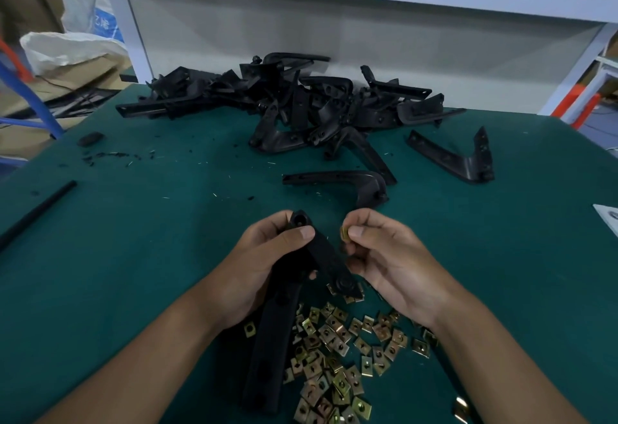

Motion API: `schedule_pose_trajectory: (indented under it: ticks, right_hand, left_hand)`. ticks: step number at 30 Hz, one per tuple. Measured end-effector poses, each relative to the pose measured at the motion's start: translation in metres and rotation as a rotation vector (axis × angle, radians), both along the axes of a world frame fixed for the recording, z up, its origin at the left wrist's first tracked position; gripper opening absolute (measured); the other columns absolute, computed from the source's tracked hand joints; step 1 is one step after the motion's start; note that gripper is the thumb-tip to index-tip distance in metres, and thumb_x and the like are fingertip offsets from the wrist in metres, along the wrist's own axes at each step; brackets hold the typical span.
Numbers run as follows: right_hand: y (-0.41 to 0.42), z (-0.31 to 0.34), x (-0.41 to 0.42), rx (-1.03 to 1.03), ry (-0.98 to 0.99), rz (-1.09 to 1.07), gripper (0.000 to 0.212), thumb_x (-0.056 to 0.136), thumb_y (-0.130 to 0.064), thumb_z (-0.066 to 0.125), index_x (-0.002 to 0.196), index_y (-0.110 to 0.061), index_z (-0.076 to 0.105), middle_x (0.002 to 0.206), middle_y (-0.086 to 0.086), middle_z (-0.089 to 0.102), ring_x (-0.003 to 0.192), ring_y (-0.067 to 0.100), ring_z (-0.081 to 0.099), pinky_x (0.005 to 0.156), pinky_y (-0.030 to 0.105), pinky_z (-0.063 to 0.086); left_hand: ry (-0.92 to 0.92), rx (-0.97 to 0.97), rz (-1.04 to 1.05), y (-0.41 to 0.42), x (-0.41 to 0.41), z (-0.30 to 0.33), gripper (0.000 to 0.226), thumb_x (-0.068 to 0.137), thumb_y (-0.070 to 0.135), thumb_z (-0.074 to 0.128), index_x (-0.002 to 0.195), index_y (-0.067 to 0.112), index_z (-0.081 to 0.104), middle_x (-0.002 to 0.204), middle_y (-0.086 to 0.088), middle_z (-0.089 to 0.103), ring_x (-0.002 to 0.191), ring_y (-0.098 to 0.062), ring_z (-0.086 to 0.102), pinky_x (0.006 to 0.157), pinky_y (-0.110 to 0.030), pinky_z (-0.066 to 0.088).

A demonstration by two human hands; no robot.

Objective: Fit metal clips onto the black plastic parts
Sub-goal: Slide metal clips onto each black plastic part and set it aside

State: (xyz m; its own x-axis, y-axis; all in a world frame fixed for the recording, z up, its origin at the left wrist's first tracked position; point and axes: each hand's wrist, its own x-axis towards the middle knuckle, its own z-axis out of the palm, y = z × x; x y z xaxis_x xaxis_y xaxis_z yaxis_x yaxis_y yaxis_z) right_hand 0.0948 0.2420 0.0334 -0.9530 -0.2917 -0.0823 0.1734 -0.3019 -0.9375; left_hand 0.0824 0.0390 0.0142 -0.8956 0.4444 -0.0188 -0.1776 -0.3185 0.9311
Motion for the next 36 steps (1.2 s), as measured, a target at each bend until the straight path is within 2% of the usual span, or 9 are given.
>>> schedule_pose_trajectory:
  ticks: [3,8,11,15,20,23,27,32,36]
  right_hand:
    - [0.0001,-0.0018,-0.0007,-0.002,0.011,0.000,0.008,0.085,-0.008,0.071,0.086,-0.016,0.071,0.079,-0.001,0.062,0.070,0.008,0.058,0.059,0.020,0.049]
    - [0.0007,-0.0034,-0.0015,0.035,0.084,0.006,0.013,0.071,-0.021,0.083,0.081,-0.024,0.075,0.087,-0.002,0.068,0.080,0.010,0.064,0.070,0.022,0.053]
    - [0.0001,-0.0043,-0.0021,0.100,0.141,-0.042,0.016,0.070,-0.020,0.087,0.080,-0.027,0.077,0.089,-0.004,0.072,0.081,0.008,0.065,0.070,0.020,0.053]
    - [-0.0014,-0.0027,-0.0003,0.192,0.287,-0.099,0.019,0.077,-0.018,0.085,0.086,-0.030,0.074,0.091,-0.003,0.074,0.083,0.008,0.067,0.071,0.018,0.053]
    - [-0.0066,-0.0030,0.0014,0.252,0.472,-0.178,0.020,0.074,-0.011,0.081,0.090,-0.016,0.071,0.090,0.000,0.076,0.086,0.012,0.071,0.078,0.019,0.055]
    - [-0.0088,-0.0048,0.0029,0.300,0.533,-0.202,0.019,0.075,-0.013,0.082,0.089,-0.021,0.073,0.090,-0.001,0.076,0.086,0.014,0.072,0.079,0.021,0.056]
    - [-0.0087,-0.0085,0.0032,0.449,0.642,-0.267,0.025,0.080,-0.008,0.083,0.092,-0.027,0.072,0.092,-0.004,0.075,0.087,0.018,0.073,0.078,0.026,0.057]
    - [-0.0075,-0.0092,0.0028,0.465,0.696,-0.277,0.029,0.082,-0.004,0.082,0.098,-0.024,0.072,0.096,-0.006,0.076,0.092,0.019,0.073,0.080,0.025,0.057]
    - [-0.0086,-0.0106,0.0023,0.434,0.644,-0.260,0.032,0.081,-0.004,0.082,0.102,-0.026,0.071,0.099,-0.002,0.076,0.095,0.023,0.073,0.084,0.033,0.058]
  left_hand:
    - [0.004,0.001,-0.019,-0.0005,-0.0003,0.0000,0.013,0.089,0.027,0.072,0.086,0.016,0.066,0.084,-0.009,0.068,0.071,-0.020,0.066,0.066,-0.027,0.056]
    - [-0.001,0.013,-0.047,-0.0006,-0.0007,0.0003,0.020,0.083,0.030,0.075,0.091,0.014,0.066,0.088,-0.011,0.069,0.074,-0.019,0.067,0.067,-0.026,0.055]
    - [0.017,-0.004,-0.040,-0.0005,-0.0007,0.0004,0.022,0.082,0.031,0.076,0.096,0.016,0.066,0.088,-0.008,0.067,0.075,-0.018,0.066,0.066,-0.027,0.055]
    - [0.096,-0.089,-0.017,-0.0013,-0.0005,0.0002,0.017,0.087,0.029,0.077,0.094,0.016,0.070,0.082,-0.002,0.065,0.073,-0.014,0.065,0.066,-0.025,0.054]
    - [0.087,-0.112,0.016,0.0012,-0.0005,0.0015,0.021,0.090,0.031,0.074,0.085,0.011,0.069,0.076,-0.005,0.061,0.068,-0.018,0.062,0.064,-0.027,0.054]
    - [0.070,-0.120,0.033,0.0022,0.0001,0.0019,0.027,0.088,0.034,0.073,0.085,0.008,0.069,0.074,-0.006,0.062,0.066,-0.017,0.062,0.063,-0.026,0.054]
    - [0.085,-0.130,-0.011,0.0011,0.0014,0.0053,0.022,0.093,0.029,0.071,0.079,0.012,0.071,0.070,0.000,0.063,0.062,-0.012,0.061,0.061,-0.021,0.051]
    - [0.119,-0.193,-0.005,0.0017,0.0020,0.0069,0.014,0.086,0.029,0.073,0.083,0.016,0.076,0.078,0.000,0.067,0.073,-0.010,0.063,0.067,-0.018,0.050]
    - [0.118,-0.174,0.005,0.0030,0.0028,0.0060,0.009,0.087,0.025,0.077,0.085,0.016,0.077,0.080,0.002,0.069,0.076,-0.009,0.063,0.069,-0.017,0.050]
